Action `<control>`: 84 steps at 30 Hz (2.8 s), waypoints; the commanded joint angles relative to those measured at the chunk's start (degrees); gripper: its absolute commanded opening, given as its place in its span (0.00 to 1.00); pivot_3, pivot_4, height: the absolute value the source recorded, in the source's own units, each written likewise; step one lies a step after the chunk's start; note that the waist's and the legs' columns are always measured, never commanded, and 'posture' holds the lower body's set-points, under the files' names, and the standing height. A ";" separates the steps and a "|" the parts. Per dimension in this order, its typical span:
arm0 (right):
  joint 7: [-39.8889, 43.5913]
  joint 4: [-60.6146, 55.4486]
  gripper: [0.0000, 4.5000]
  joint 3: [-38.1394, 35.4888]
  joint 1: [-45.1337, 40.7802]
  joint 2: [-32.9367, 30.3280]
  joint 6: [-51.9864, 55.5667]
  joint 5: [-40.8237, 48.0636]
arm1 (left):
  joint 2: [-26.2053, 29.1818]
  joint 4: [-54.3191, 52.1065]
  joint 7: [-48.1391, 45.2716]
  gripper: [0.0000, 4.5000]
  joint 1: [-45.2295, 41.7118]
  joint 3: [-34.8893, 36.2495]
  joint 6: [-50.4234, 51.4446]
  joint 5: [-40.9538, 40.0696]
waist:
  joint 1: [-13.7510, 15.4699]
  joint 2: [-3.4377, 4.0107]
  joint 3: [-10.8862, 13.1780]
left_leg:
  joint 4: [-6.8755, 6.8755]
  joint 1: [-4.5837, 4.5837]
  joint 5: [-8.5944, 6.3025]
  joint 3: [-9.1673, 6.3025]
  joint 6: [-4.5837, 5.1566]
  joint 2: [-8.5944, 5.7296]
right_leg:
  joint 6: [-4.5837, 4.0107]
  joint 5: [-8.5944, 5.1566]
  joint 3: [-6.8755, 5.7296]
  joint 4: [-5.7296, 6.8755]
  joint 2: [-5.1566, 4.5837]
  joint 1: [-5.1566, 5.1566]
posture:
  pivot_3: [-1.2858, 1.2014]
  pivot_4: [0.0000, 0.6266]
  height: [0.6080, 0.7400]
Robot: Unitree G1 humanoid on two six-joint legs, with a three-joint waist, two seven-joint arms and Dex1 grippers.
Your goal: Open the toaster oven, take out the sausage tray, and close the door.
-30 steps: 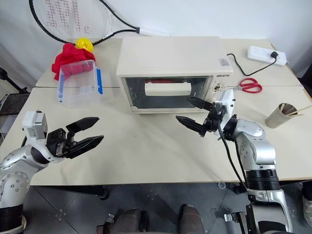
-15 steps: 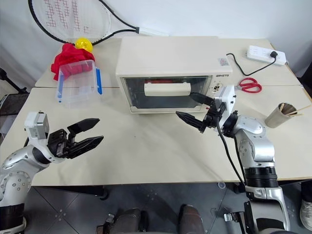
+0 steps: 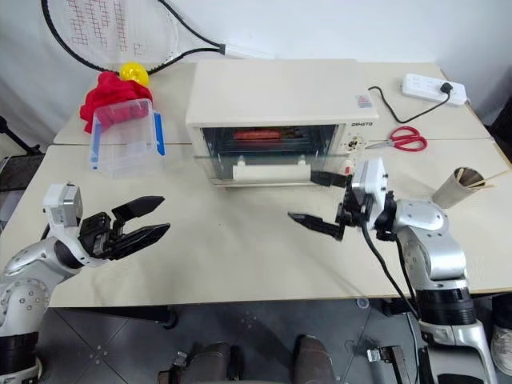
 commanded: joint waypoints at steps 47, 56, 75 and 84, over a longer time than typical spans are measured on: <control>-20.04 -15.46 1.00 -19.54 28.47 -7.11 -11.28 -13.07 | -16.33 29.09 -8.58 0.01 -23.50 -22.02 -23.58 28.06 | 1.10 -0.20 0.06 | 0.24 0.08 0.01 0.58 0.02 0.01 | 0.03 0.02 0.11 0.13 0.07 0.06 | 0.52 0.24 1.00; -31.98 -10.95 1.00 9.28 1.77 3.31 -4.90 -31.88 | -16.30 17.45 -3.54 0.20 -14.48 -16.32 -24.62 25.14 | -0.02 -0.24 0.04 | 0.26 0.04 0.01 0.49 0.02 0.02 | 0.02 0.03 0.13 0.17 0.03 0.01 | 0.52 0.24 1.00; -65.74 43.09 1.00 28.43 -32.74 16.89 -21.67 -66.44 | -9.78 -7.41 4.36 0.99 6.26 -3.25 -19.27 14.90 | -2.03 -0.24 0.04 | 0.11 -0.01 0.03 -0.13 -0.06 0.07 | -0.16 -0.07 -0.07 0.51 -0.06 -0.13 | 0.52 0.24 1.00; -67.44 47.14 0.49 28.74 -34.81 17.45 -23.24 -67.35 | -9.77 -5.27 4.21 1.00 2.78 -5.55 -18.66 14.80 | -2.80 -0.23 0.04 | 0.11 -0.01 0.03 -0.13 -0.06 0.09 | -0.16 -0.07 -0.07 0.51 -0.03 -0.13 | 0.52 0.24 1.00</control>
